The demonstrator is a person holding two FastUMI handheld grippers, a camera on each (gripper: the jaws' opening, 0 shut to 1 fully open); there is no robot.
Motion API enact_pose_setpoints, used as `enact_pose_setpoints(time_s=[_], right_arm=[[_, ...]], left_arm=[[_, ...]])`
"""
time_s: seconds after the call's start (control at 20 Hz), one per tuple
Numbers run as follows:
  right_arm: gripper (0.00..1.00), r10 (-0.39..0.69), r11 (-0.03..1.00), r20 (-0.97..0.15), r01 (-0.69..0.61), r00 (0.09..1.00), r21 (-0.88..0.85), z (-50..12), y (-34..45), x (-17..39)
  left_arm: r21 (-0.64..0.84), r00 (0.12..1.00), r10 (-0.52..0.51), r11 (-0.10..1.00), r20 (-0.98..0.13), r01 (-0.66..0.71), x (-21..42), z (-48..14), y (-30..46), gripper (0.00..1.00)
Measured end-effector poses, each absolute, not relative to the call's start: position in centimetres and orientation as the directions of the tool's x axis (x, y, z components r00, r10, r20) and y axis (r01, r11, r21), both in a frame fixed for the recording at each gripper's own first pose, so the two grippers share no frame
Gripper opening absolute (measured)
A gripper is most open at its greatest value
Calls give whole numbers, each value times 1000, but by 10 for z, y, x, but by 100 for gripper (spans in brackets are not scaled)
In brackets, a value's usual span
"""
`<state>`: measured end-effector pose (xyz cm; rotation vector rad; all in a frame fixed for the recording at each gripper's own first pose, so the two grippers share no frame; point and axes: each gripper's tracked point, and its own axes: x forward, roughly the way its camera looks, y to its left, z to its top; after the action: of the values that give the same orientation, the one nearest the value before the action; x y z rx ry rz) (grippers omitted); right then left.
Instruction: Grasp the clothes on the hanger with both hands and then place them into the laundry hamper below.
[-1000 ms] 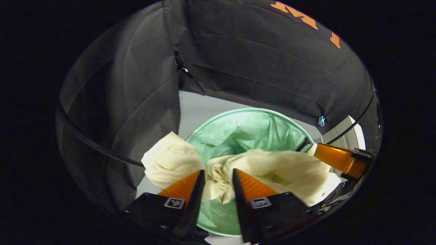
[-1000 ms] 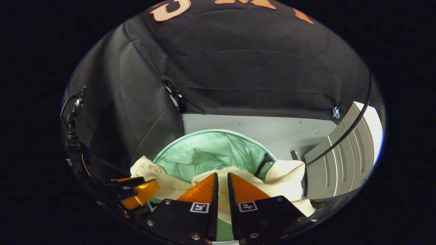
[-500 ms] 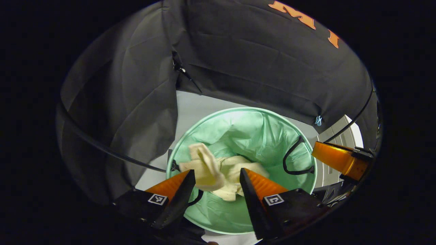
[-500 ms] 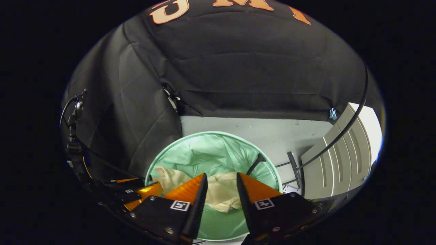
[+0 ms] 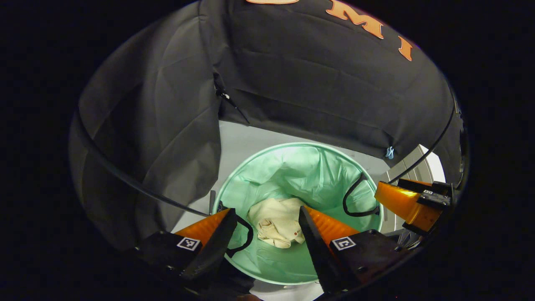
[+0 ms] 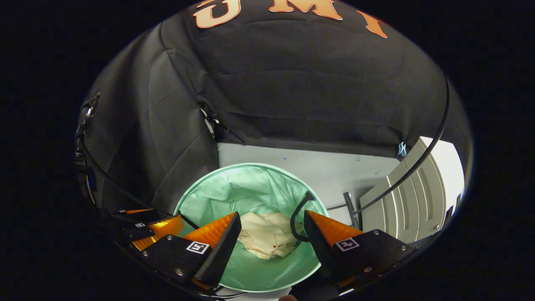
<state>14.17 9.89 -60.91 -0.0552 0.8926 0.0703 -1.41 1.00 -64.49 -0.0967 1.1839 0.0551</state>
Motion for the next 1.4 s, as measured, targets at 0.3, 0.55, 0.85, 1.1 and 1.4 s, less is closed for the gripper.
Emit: enact_pose_setpoints(time_s=[0.3,0.55,0.85,1.1,1.4], right_arm=[[93,19,996,-715,-75,699,-47,-558,85,147],[93,26,993,-663,-94,748,-67,-506,74,146],[93,51,992,-573,-106,818,-64,-428,67,145],[93,80,990,-485,-124,871,-61,-352,65,141],[93,86,990,-359,-121,930,-76,-253,56,126]], left_arm=[[-28,426,12,996,-905,-87,-2,-621,9,100],[-42,539,9,996,-842,-82,22,-559,-6,100],[-22,684,-5,1000,-729,-16,52,-465,-24,98],[-35,782,-31,999,-622,12,63,-391,-34,98],[-28,891,-53,999,-451,45,73,-281,-37,98]])
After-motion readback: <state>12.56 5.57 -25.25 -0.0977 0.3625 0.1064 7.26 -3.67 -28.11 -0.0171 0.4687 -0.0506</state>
